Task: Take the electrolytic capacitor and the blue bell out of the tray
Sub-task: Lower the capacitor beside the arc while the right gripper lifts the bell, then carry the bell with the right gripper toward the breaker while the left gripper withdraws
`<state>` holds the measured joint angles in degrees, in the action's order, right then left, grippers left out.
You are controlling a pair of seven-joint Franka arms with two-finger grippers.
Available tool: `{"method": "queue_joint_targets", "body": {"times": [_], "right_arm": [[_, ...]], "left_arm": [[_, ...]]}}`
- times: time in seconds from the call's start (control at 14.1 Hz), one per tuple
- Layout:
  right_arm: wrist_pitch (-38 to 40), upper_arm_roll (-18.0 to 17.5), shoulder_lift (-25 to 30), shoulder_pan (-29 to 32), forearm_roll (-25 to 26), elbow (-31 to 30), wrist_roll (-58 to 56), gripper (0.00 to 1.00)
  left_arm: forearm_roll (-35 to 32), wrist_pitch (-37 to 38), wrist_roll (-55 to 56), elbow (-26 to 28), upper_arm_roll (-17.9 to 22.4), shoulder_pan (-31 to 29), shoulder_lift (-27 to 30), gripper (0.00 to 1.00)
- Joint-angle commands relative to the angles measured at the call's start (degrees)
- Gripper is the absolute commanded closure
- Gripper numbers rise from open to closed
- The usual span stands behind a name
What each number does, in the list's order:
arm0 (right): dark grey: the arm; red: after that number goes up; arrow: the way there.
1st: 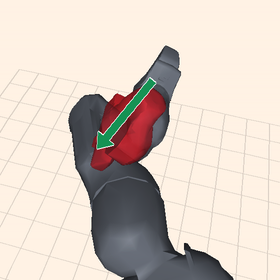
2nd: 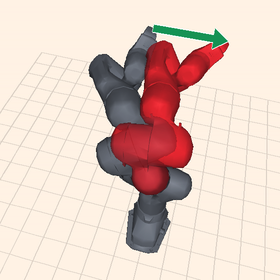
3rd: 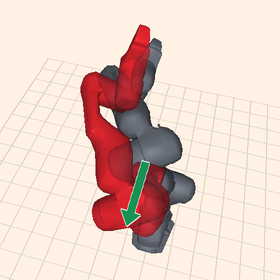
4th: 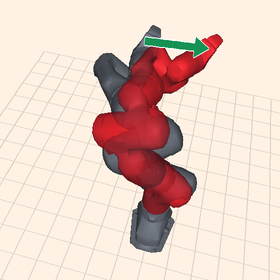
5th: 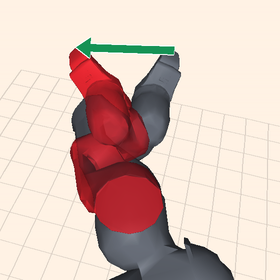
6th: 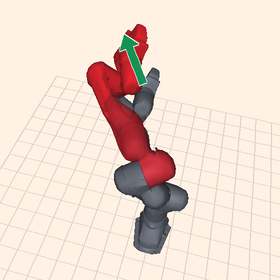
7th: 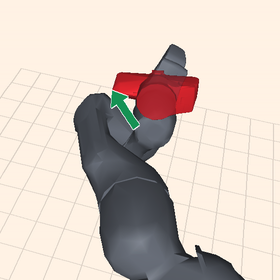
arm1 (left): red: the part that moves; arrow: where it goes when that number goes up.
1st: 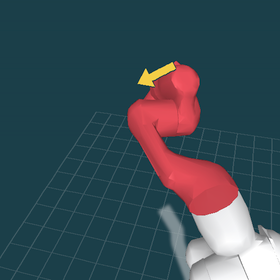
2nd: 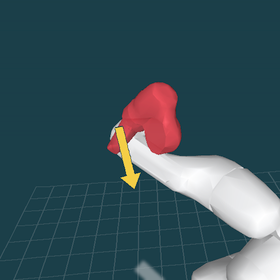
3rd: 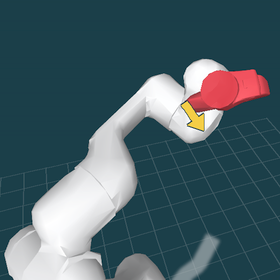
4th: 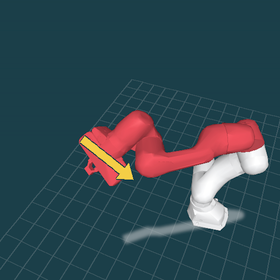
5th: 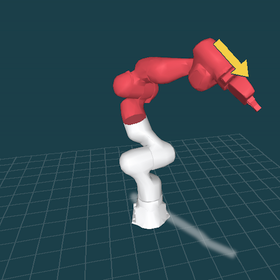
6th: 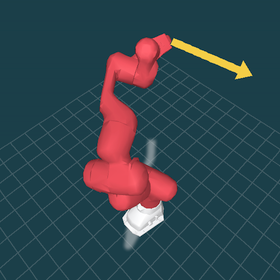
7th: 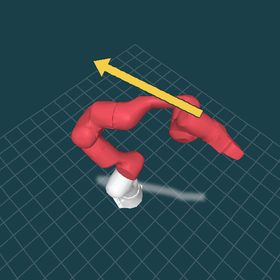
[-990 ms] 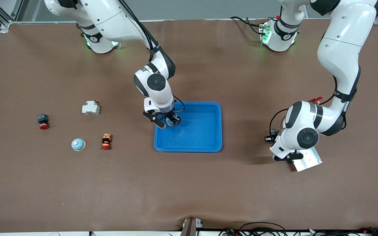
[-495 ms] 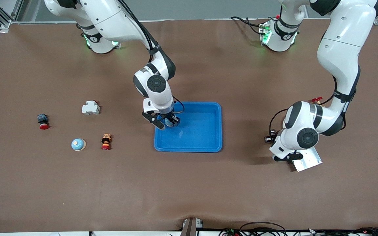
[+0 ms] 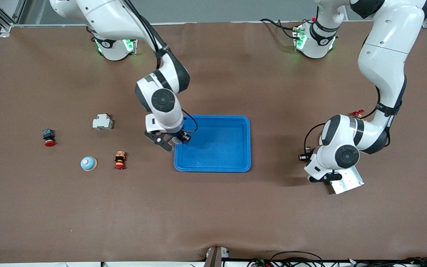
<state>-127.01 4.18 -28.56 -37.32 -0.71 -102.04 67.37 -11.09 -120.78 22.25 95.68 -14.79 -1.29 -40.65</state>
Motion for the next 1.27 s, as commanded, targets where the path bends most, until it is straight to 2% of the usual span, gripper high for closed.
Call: {"method": "queue_joint_targets", "body": {"times": [0.0, 0.21, 0.35, 0.42, 0.57, 0.78, 1.2], "right_arm": [[3.52, -0.76, 5.61, 3.39, 0.27, -2.89, -6.62, 1.00], [4.84, -0.84, 10.00, 6.73, 0.19, -6.23, -13.82, 1.00], [4.75, -0.84, 12.55, 9.19, 0.19, -8.78, -18.75, 1.00], [4.75, -0.76, 13.96, 10.24, 0.19, -9.92, -21.56, 1.00], [4.84, -0.76, 16.95, 13.84, 0.19, -12.12, -28.32, 1.00], [7.47, -0.84, 19.68, 18.50, 0.01, -14.40, -37.03, 1.00], [6.95, -0.76, 26.00, 24.92, 0.01, -21.43, -49.51, 1.00]], "left_arm": [[-0.51, -0.59, 0.51, 0.20, -0.15, -0.12, 0.13, 0.54], [-0.51, -0.59, 0.51, 0.29, -0.15, -0.12, 0.04, 0.45], [-0.51, -0.59, 0.51, 0.29, -0.15, -0.12, 0.13, 0.32], [-0.51, -0.59, 0.51, 0.29, -0.15, -0.20, 0.13, 0.25], [-0.51, -0.51, 0.60, 0.29, -0.15, -0.29, 0.30, 0.00], [-0.51, 1.07, 0.51, 0.20, -0.24, -0.56, 1.27, 0.00], [-0.51, 3.71, -0.72, 0.73, -0.50, -3.27, 4.43, 0.00]]}}
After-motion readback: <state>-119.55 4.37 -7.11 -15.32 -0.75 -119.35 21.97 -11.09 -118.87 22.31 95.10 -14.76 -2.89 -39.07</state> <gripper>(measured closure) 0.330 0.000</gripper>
